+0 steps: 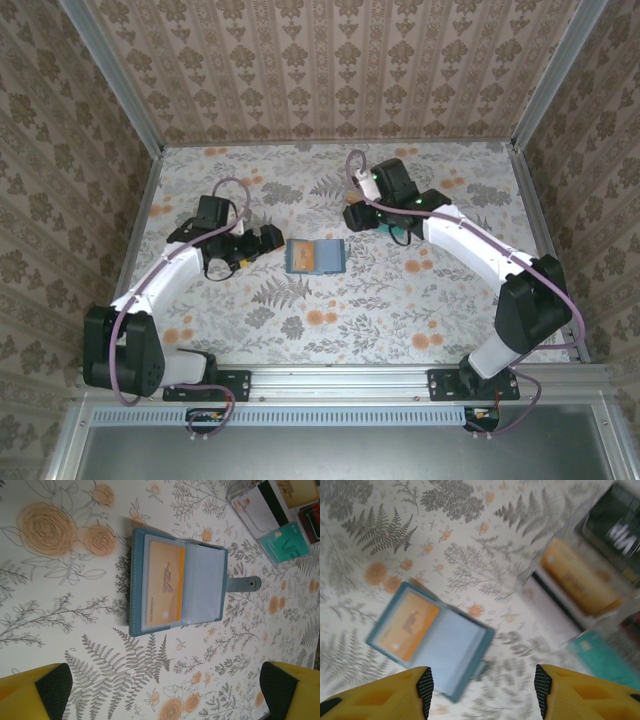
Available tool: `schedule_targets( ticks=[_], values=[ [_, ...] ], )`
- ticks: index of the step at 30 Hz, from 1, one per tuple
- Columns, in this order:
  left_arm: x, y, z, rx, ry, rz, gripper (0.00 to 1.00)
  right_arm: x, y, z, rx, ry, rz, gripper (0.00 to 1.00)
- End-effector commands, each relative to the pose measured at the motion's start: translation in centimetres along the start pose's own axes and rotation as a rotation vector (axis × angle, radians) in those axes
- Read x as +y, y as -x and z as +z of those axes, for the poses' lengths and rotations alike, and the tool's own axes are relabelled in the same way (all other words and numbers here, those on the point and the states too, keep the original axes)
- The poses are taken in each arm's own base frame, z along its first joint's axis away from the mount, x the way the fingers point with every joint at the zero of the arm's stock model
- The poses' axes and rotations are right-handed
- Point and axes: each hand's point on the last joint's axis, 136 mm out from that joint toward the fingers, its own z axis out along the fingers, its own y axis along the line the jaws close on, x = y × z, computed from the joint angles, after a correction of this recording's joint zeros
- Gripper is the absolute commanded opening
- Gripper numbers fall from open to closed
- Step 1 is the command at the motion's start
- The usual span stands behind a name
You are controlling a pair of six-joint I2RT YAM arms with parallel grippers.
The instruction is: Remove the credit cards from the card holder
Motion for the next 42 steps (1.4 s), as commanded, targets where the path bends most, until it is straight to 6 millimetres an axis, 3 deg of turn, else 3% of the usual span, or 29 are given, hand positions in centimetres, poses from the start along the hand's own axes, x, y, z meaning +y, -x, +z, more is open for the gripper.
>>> schedule_targets(
  ticks=[1, 6, 13, 22, 31, 42],
  values=[
    [-0.2, -0.4, 1.0, 0.005, 0.004, -0.019, 0.98, 1.3, -2.4, 1.7, 0.063, -0.035, 0.283, 0.58],
    [-1.0, -1.1, 2.6, 0.045, 0.005, -0.005, 0.93, 7.0, -5.4, 5.2, 0.18, 0.12, 0.396, 0.53],
    [-1.3, -0.5, 4.3, 0.064, 0.031, 0.003, 0.89, 9.1, -7.0, 9.0, 0.26, 0.135, 0.461, 0.45],
    [-2.0, 0.3, 5.8, 0.09, 0.03, -0.008, 0.65, 8.9, -7.4, 11.7, 0.316, 0.087, 0.487, 0.39],
    [-1.1, 0.3, 7.9, 0.128, 0.063, -0.033, 0.39, 8.6, -7.6, 12.6, 0.341, 0.103, 0.51, 0.33],
    [-0.1, 0.0, 9.6, 0.155, 0.097, -0.038, 0.21, 8.9, -8.0, 13.2, 0.368, 0.167, 0.519, 0.27]
  ],
)
